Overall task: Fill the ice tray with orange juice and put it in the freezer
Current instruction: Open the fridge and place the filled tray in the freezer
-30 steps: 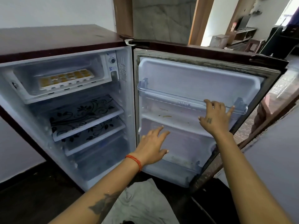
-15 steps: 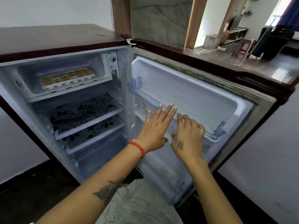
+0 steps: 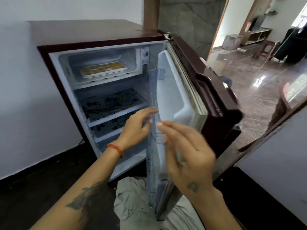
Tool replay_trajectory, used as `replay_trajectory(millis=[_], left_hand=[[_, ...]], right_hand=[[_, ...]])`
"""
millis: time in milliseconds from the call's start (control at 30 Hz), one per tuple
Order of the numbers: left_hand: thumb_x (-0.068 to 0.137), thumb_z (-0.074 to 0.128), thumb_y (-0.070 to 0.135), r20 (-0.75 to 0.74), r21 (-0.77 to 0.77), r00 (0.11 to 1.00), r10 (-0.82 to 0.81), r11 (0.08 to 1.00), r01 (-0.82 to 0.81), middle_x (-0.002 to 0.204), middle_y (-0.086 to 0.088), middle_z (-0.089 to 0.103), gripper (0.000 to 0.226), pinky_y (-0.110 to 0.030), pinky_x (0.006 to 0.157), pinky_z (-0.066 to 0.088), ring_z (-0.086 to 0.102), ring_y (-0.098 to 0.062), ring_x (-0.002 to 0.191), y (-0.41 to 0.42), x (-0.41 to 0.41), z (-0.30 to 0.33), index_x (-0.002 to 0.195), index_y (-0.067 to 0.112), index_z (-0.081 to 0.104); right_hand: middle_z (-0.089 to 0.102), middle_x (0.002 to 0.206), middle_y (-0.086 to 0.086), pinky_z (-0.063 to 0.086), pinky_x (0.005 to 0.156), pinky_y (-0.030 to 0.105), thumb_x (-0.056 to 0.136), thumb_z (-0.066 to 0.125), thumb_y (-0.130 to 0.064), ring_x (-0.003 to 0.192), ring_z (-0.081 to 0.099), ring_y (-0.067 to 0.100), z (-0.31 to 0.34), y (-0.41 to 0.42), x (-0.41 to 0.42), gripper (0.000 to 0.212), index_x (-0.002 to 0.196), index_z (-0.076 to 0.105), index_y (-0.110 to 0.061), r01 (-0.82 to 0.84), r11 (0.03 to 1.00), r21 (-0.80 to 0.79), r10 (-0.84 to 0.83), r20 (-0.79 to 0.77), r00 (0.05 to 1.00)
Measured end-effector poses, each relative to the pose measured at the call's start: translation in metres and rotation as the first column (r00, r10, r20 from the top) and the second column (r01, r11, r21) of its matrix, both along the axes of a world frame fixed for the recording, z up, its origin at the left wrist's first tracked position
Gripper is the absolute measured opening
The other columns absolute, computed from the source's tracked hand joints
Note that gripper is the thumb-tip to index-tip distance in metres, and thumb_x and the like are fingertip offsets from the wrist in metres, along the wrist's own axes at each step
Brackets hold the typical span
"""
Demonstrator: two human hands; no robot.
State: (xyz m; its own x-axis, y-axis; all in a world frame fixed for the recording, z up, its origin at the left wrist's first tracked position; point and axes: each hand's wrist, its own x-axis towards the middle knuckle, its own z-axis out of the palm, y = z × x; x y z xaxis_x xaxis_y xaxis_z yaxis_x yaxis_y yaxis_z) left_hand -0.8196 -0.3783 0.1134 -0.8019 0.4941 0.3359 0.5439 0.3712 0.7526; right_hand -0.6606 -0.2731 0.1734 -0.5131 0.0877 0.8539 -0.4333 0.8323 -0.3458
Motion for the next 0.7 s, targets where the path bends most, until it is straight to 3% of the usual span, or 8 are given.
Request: replay_trajectory(millis=[100, 200, 300, 367, 400, 467, 567, 700], left_hand=[[0.093, 0.052, 0.035, 0.199, 0.231, 0.978, 0.060, 0.967, -0.106, 0.122, 0.005, 0.062, 0.032, -0.036, 0.097, 0.049, 0.058, -0.008, 0.108, -0.034, 0.026, -0.001, 0.123, 0.025, 0.060], [0.086, 0.047, 0.062, 0.279, 0.298, 0.958, 0.067, 0.942, -0.153, 0.140, 0.011, 0.047, 0.046, -0.032, 0.106, 0.040, 0.044, -0.001, 0.125, -0.064, 0.040, -0.009, 0.127, 0.043, 0.048], [0.073, 0.045, 0.076, 0.287, 0.324, 0.955, 0.071, 0.931, -0.166, 0.155, 0.015, 0.021, 0.069, -0.034, 0.115, 0.027, 0.024, -0.004, 0.141, -0.085, 0.042, -0.015, 0.134, 0.049, 0.026], [0.074, 0.049, 0.074, 0.316, 0.342, 0.947, 0.053, 0.925, -0.166, 0.156, 0.014, 0.019, 0.072, -0.042, 0.115, 0.028, 0.026, -0.011, 0.142, -0.099, 0.039, -0.021, 0.136, 0.054, 0.019], [0.075, 0.052, 0.071, 0.305, 0.329, 0.950, 0.069, 0.929, -0.173, 0.155, 0.011, 0.026, 0.074, -0.045, 0.113, 0.032, 0.032, -0.012, 0.139, -0.106, 0.036, -0.025, 0.139, 0.054, 0.019], [0.077, 0.054, 0.069, 0.251, 0.241, 0.951, 0.178, 0.940, -0.240, 0.146, 0.011, 0.042, 0.077, -0.044, 0.106, 0.041, 0.044, -0.008, 0.130, -0.121, 0.028, -0.035, 0.143, 0.050, 0.019], [0.079, 0.055, 0.066, 0.121, 0.088, 0.910, 0.397, 0.909, -0.408, 0.144, 0.010, 0.044, 0.081, -0.040, 0.100, 0.047, 0.047, -0.009, 0.127, -0.140, 0.009, -0.048, 0.146, 0.045, 0.014], [0.081, 0.056, 0.062, -0.024, -0.106, 0.788, 0.616, 0.782, -0.614, 0.149, -0.005, 0.035, 0.091, -0.049, 0.101, 0.044, 0.041, -0.024, 0.132, -0.160, -0.026, -0.065, 0.150, 0.023, 0.011]], right_hand=[[0.058, 0.112, 0.006, 0.034, 0.096, 0.021, 0.077, 0.070, -0.010, 0.101, 0.050, 0.013, -0.002, -0.012, 0.002, 0.041, 0.116, 0.060, -0.015, 0.260, 0.957, -0.125, -0.281, -0.195, 0.940], [0.042, 0.134, 0.016, 0.020, 0.109, 0.019, 0.076, 0.075, -0.022, 0.124, 0.034, 0.016, -0.017, -0.030, -0.011, 0.064, 0.131, 0.044, -0.011, 0.299, 0.910, -0.286, -0.288, 0.082, 0.954], [0.028, 0.150, 0.014, 0.010, 0.116, 0.030, 0.078, 0.070, -0.038, 0.139, 0.024, 0.026, -0.031, -0.053, -0.032, 0.079, 0.142, 0.031, -0.014, 0.275, 0.936, -0.221, -0.201, 0.307, 0.930], [0.029, 0.151, 0.008, 0.020, 0.115, 0.047, 0.081, 0.065, -0.040, 0.139, 0.026, 0.021, -0.039, -0.067, -0.046, 0.074, 0.143, 0.030, -0.018, 0.235, 0.958, -0.163, -0.168, 0.343, 0.924], [0.030, 0.150, 0.006, 0.027, 0.112, 0.048, 0.082, 0.065, -0.036, 0.136, 0.029, 0.016, -0.043, -0.072, -0.055, 0.071, 0.142, 0.032, -0.017, 0.189, 0.968, -0.164, -0.121, 0.351, 0.928], [0.029, 0.149, 0.001, 0.038, 0.106, 0.037, 0.083, 0.067, -0.021, 0.128, 0.032, 0.008, -0.050, -0.079, -0.072, 0.068, 0.142, 0.033, -0.018, 0.064, 0.985, -0.160, -0.002, 0.363, 0.932], [0.033, 0.144, 0.002, 0.046, 0.093, 0.027, 0.082, 0.066, -0.010, 0.118, 0.047, 0.013, -0.056, -0.090, -0.103, 0.072, 0.143, 0.031, -0.027, -0.065, 0.993, -0.096, 0.096, 0.369, 0.924], [0.051, 0.106, 0.004, 0.051, 0.064, 0.020, 0.084, 0.065, -0.017, 0.077, 0.056, 0.014, -0.064, -0.116, -0.150, 0.070, 0.143, 0.029, -0.031, -0.183, 0.978, -0.102, 0.208, 0.377, 0.903]])
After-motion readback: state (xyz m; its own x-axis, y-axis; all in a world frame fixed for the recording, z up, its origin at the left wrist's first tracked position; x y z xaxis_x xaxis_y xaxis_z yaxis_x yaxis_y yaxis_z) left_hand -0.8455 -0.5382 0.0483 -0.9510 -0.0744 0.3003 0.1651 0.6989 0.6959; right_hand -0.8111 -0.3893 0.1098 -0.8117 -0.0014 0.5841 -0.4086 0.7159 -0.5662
